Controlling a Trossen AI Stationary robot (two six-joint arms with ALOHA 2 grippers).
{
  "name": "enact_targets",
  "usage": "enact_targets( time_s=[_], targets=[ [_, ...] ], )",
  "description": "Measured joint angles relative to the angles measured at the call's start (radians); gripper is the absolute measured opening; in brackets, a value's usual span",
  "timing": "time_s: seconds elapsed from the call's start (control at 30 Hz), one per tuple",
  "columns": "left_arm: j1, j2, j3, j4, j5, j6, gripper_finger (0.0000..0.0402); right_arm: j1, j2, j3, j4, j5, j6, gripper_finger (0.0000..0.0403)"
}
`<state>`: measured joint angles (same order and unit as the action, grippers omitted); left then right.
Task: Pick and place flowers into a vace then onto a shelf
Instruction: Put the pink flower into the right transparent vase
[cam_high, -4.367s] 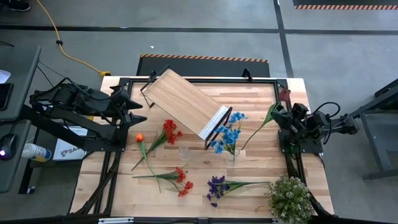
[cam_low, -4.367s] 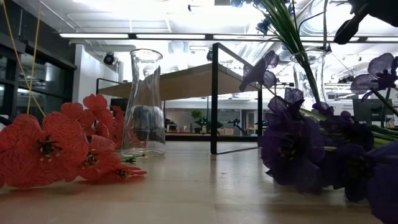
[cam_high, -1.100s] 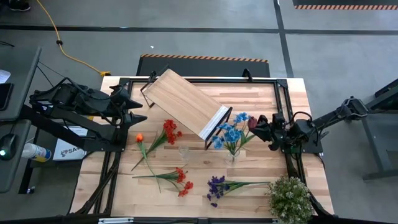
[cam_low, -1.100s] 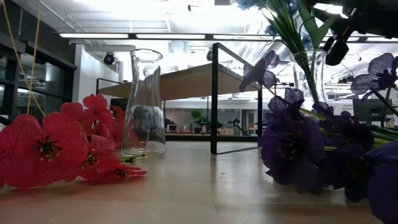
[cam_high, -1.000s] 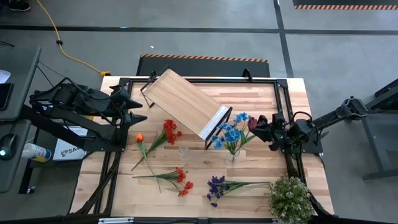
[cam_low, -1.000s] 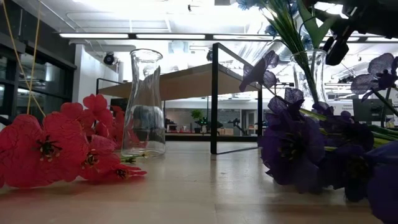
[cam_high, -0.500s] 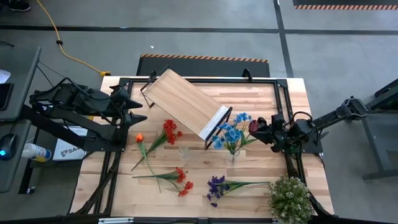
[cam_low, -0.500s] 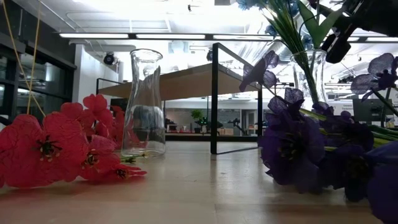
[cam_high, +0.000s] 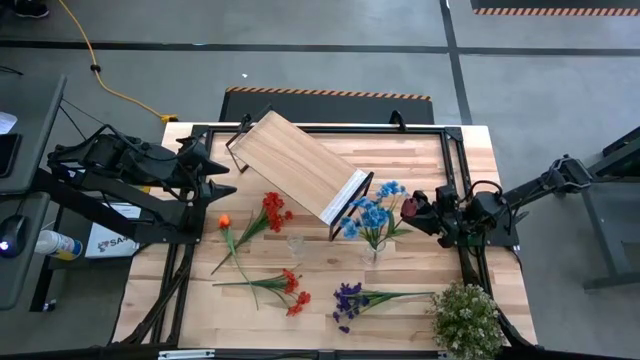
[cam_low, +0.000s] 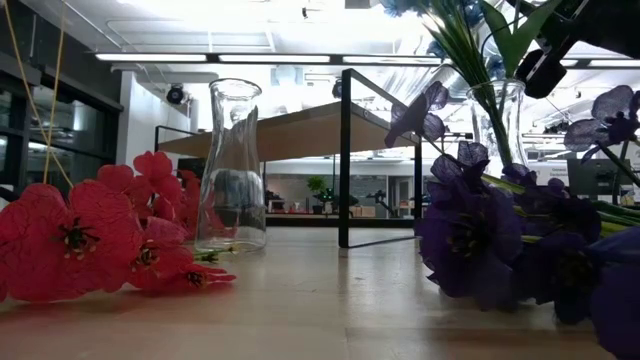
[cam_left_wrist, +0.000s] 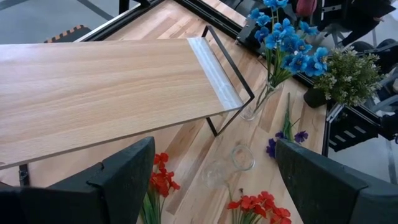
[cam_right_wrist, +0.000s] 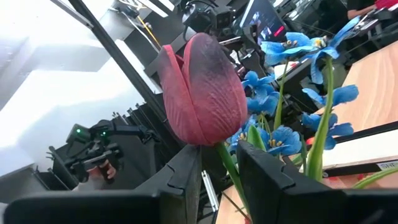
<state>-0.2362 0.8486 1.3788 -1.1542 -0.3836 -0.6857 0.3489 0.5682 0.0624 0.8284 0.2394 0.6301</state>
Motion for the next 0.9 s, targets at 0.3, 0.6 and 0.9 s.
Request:
enact_targets(
  time_s=[0.3,0.6,0.9],
  targets=[
    [0.0,0.0,0.0,0.0,0.0,0.0,0.0367,0.0,0.0,0.0,-0.026,-0.007,-0.002,0.0095],
    [0.0,0.0,0.0,0.0,-0.001,0.0,0.0367,0.0,-0.001,0.0,-0.031,-0.027,-0.009,0.0094],
    [0.0,0.0,0.0,0.0,-0.001,0.0,0.0367,0.0,-0.033,0.0,-0.039,-0.048,-0.057,0.0094]
  ],
)
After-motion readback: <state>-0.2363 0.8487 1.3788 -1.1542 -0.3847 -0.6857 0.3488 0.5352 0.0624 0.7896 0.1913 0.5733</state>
